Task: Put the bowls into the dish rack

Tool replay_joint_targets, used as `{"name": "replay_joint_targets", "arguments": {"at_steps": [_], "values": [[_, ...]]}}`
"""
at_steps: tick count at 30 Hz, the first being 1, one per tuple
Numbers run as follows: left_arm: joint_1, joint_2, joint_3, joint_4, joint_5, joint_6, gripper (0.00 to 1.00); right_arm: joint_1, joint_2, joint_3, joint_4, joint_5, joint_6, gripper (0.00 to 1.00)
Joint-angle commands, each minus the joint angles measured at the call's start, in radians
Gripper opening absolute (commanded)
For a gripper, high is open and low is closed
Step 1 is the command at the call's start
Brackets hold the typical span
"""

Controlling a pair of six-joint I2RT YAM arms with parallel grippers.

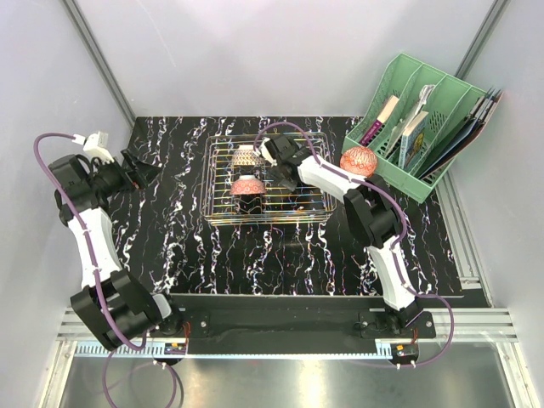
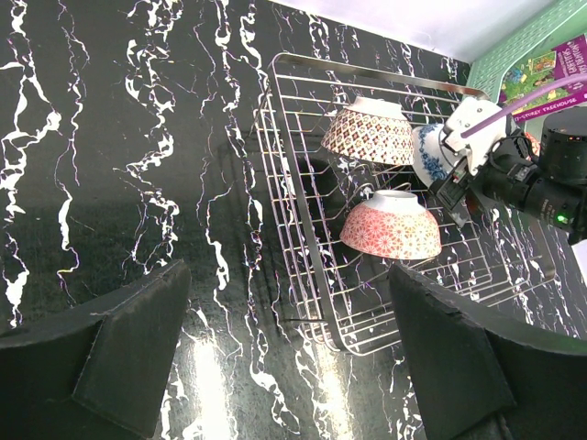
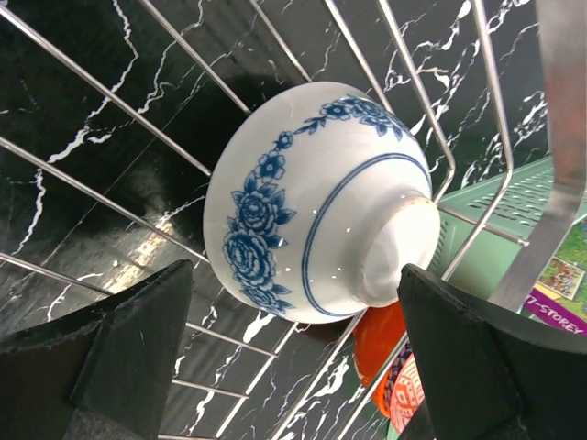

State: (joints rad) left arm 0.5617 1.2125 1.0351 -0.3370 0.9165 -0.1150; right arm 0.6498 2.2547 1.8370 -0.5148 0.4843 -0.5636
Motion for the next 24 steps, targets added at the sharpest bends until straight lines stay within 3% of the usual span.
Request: {"name": "replay_joint_targets", "arguments": {"at_steps": [1, 24], "values": [[0.007, -0.037, -0.015, 0.047, 0.038, -0.012, 0.92, 0.005, -0.066, 0.041, -0.039, 0.003, 0.037, 1.00], [0.010, -0.080, -0.044, 0.016, 0.041, 0.009, 0.92, -0.013, -0.075, 0.010, 0.216, 0.166, -0.150, 1.00]]}}
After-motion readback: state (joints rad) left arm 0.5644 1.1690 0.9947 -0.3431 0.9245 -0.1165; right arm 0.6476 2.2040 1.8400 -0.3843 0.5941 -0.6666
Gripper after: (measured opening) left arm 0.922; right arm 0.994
